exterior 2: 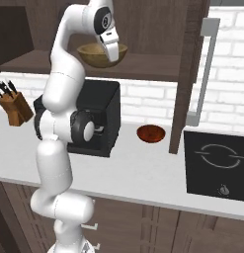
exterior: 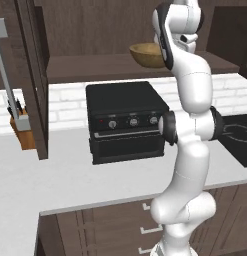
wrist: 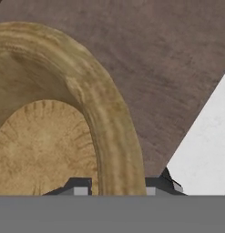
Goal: Pick up the bowls on the counter and stack them on top of one another in the open cabinet. Place the smaller bowl on top of the larger bowl.
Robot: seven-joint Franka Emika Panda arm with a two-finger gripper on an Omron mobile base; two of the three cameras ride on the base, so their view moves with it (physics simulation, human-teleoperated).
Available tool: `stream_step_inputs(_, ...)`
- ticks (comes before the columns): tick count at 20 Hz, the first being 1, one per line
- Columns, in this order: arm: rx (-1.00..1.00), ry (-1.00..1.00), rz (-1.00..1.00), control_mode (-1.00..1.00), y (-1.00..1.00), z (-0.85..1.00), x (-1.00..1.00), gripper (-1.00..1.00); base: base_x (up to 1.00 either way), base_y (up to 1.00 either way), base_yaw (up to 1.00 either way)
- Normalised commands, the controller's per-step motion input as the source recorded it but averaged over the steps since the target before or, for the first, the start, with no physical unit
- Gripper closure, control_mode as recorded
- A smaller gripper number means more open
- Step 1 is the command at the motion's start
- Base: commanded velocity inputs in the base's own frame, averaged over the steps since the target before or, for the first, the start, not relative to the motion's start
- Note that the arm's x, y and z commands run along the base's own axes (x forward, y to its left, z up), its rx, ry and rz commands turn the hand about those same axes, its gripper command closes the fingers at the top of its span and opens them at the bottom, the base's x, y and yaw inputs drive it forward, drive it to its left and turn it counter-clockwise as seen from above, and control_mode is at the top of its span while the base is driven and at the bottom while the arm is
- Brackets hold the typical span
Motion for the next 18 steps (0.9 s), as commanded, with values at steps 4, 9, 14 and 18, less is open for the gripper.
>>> stream_step_inputs(4,0.00,-0.01,0.00,-1.00,0.00,-0.15,0.29,1.00,0.00,0.00,0.00)
stream_step_inputs(9,0.00,0.00,0.00,-1.00,0.00,-0.04,0.10,-1.00,0.00,0.00,0.00)
stream_step_inputs(14,0.00,0.00,0.00,-1.00,0.00,0.00,0.02,-1.00,0.00,0.00,0.00)
stream_step_inputs(18,0.00,0.00,-0.01,-1.00,0.00,0.00,0.00,-1.00,0.00,0.00,0.00)
